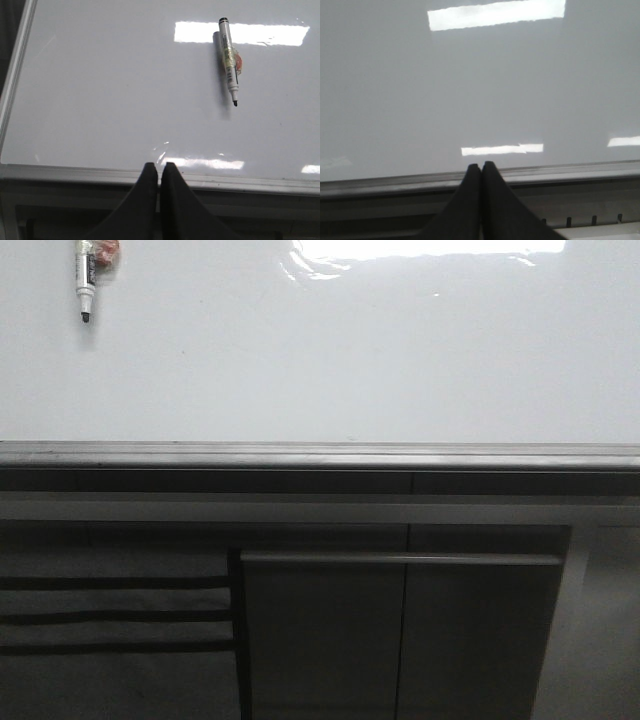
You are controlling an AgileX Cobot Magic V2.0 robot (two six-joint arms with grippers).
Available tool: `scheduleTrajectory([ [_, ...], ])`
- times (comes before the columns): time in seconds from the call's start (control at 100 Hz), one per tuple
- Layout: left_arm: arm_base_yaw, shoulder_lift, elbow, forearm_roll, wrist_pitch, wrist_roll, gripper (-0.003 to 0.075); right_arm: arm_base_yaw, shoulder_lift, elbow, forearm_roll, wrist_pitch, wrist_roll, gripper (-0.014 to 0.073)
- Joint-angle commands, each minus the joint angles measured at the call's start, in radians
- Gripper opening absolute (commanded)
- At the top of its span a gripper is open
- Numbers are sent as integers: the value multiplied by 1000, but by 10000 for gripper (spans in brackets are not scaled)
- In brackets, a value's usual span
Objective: Write number 0 on whiteboard
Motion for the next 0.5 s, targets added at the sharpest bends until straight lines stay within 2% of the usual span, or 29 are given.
scheduleTrajectory([
  [0.0,-9,-7,-96,-16,-49,-12,-20,-7,-1,-118,18,-5,-2,-73],
  [0.32,-9,288,-462,14,272,0,-20,10,280,-501,18,400,-23,-73],
  [0.4,-9,371,-529,9,334,0,-20,10,365,-568,18,468,-41,-73],
  [0.49,-9,431,-548,9,345,0,-20,10,433,-603,18,493,-51,-73],
])
